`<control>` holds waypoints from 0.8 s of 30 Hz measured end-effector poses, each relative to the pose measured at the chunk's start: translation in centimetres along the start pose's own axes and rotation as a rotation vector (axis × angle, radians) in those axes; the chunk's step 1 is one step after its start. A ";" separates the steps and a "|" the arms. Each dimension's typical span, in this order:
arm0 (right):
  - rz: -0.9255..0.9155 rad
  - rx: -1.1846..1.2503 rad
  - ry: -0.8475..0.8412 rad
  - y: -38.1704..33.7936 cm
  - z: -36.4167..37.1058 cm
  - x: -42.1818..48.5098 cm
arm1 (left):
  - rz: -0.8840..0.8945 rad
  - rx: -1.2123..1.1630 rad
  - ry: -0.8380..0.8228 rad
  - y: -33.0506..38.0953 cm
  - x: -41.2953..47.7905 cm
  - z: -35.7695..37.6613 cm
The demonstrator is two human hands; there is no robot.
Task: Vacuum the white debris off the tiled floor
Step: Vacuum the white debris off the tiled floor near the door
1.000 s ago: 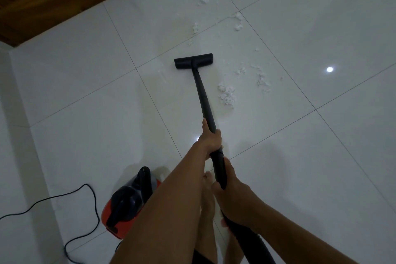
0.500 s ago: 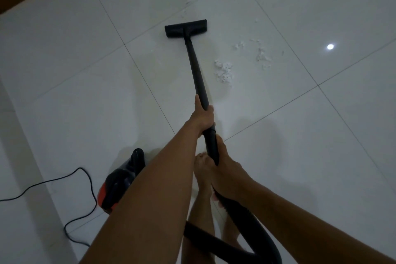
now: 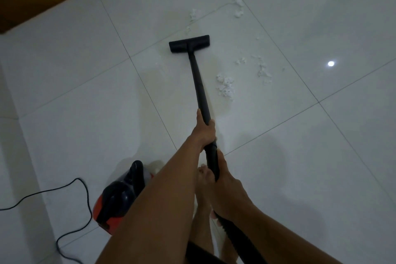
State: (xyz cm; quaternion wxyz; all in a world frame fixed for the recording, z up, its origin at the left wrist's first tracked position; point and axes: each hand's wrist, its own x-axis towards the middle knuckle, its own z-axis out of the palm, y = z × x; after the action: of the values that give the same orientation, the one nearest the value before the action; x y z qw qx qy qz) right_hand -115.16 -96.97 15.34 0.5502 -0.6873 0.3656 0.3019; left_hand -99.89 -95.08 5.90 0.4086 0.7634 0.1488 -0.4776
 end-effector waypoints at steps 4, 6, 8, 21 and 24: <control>0.020 0.038 -0.008 -0.6 0.3 0.5 | 0.006 -0.005 -0.006 0.1 0.5 -0.6; 0.019 0.090 -0.050 -1.0 -0.1 0.7 | 0.010 -0.011 -0.015 0.4 0.8 -1.0; 0.027 0.156 -0.121 -1.7 -1.0 0.9 | 0.017 -0.026 -0.026 0.9 1.1 -1.3; 0.074 0.338 -0.141 -4.3 -1.1 1.1 | -0.016 -0.222 -0.034 2.5 1.6 -2.1; 0.081 0.292 -0.113 -4.5 -1.0 1.6 | -0.008 -0.176 -0.033 2.8 1.7 -2.2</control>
State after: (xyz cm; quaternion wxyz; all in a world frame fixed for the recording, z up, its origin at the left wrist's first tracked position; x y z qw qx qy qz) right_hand -110.48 -97.63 16.69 0.6515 -0.5664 0.4016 0.3058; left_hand -95.93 -95.44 6.25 0.4746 0.7159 0.1866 -0.4769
